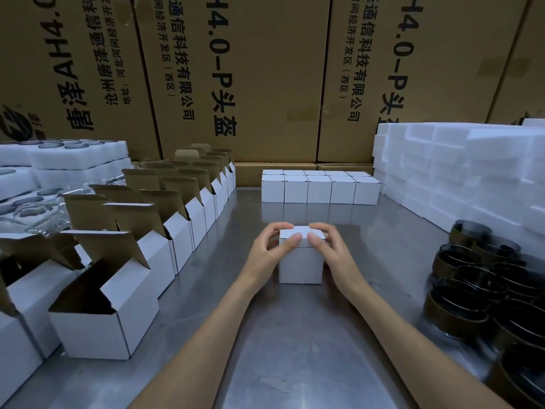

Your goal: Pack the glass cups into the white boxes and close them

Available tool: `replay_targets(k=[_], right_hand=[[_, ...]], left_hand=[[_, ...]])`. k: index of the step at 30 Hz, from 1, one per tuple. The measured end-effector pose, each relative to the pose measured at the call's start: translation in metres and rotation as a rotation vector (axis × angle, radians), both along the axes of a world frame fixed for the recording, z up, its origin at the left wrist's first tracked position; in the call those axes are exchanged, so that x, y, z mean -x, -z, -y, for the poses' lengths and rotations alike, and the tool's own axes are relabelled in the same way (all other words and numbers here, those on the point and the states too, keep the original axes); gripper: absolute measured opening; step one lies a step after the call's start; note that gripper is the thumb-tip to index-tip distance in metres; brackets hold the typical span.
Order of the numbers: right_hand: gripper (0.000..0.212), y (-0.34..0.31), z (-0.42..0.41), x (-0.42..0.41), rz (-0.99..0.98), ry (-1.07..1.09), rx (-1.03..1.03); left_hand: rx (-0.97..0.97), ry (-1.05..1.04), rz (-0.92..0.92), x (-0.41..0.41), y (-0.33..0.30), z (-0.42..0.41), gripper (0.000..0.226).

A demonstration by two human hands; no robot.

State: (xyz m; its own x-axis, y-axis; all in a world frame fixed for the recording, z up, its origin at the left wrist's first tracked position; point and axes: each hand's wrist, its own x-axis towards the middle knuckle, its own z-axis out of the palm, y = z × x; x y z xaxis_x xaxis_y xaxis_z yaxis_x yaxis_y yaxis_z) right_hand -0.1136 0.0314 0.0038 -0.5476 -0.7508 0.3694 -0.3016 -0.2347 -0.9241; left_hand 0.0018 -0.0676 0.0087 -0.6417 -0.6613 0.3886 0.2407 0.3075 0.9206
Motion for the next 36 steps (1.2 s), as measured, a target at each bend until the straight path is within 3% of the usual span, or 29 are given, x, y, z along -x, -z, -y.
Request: replay_targets(k=[5,8,12,16,20,24,26,30,36], right_hand=[[0.041,0.002,0.001,0.003,0.027,0.025,-0.023],[0.039,0.002,0.003,0.003,0.017,0.029,-0.021],[0.042,0.001,0.005,0.001,-0.016,0.004,-0.043],[0.025,0.004,0.004,0.001,-0.079,0.046,-0.039],[0.023,0.003,-0.003,-0.005,-0.375,0.385,0.0],[0.061,0.003,0.0,-0.027,-0.73,0.509,-0.085],[0.067,0.009,0.008,-0.03,-0.827,0.533,-0.174],[0.062,0.011,0.022,-0.006,-0.731,0.647,-0.297],[0.058,0.012,0.045,0.067,-0.349,0.873,-0.297]], left_hand=[[-0.205,0.021,0.016,0.0,-0.006,-0.001,0.025],[-0.192,-0.007,0.012,-0.001,-0.003,0.002,0.016],[-0.095,-0.018,0.042,-0.003,-0.001,0.004,0.023],[-0.097,-0.024,0.082,-0.005,0.0,0.004,0.029],[-0.228,-0.047,0.019,-0.005,-0.003,0.004,0.032],[-0.254,-0.115,-0.031,0.0,-0.003,0.006,0.03],[-0.221,-0.126,-0.038,0.006,-0.002,0.006,0.028],[-0.198,-0.083,0.022,0.017,0.001,0.015,0.029],[-0.14,-0.12,0.179,0.034,0.005,0.055,0.028]])
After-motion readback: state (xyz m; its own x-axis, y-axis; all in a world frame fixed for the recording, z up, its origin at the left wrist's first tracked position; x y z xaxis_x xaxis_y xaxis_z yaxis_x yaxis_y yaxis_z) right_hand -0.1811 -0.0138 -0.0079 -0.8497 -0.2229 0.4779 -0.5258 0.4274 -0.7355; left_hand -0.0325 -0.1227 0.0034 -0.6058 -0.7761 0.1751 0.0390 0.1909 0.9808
